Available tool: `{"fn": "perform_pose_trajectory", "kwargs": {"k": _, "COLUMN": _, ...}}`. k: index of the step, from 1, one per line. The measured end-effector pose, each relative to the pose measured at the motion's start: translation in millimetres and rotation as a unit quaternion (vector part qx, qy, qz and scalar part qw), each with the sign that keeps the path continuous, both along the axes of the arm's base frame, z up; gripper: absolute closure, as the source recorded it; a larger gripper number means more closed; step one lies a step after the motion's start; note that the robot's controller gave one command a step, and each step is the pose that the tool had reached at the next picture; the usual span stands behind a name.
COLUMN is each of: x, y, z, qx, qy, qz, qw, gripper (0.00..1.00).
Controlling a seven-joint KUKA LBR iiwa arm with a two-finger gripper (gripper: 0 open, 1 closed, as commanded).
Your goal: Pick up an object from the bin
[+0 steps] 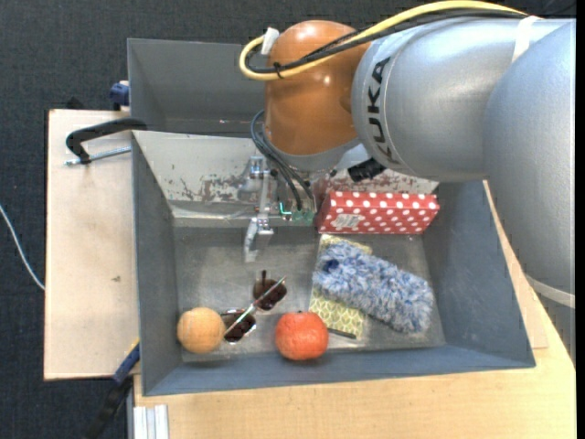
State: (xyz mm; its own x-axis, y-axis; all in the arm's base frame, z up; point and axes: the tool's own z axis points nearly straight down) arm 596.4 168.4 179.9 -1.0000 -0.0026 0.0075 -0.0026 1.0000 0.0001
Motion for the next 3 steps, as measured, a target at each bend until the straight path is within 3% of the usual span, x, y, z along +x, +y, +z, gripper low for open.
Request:
{"fn": "perform_pose_trajectory", "kwargs": {"k": 1, "x": 2.0, "y": -0.9, "z": 5.0, "qx": 0.001, "qy": -0.0042, "qz": -0.001, "qw": 1.0, "gripper": 0.0}}
{"fn": "perform_pose_trajectory", "kwargs": {"k": 2, "x": -25.6, "y": -16.9, "z": -42.5, "qx": 0.002, "qy": -0.0078, "qz": 0.121, "qw": 0.9926, "gripper": 0.0}}
{"fn": "perform_pose_trajectory", "kwargs": {"k": 3, "x": -55.3, "y": -42.7, "z": -69.9, "qx": 0.001, "qy": -0.0037, "qz": 0.166, "qw": 0.9862, "gripper": 0.0}}
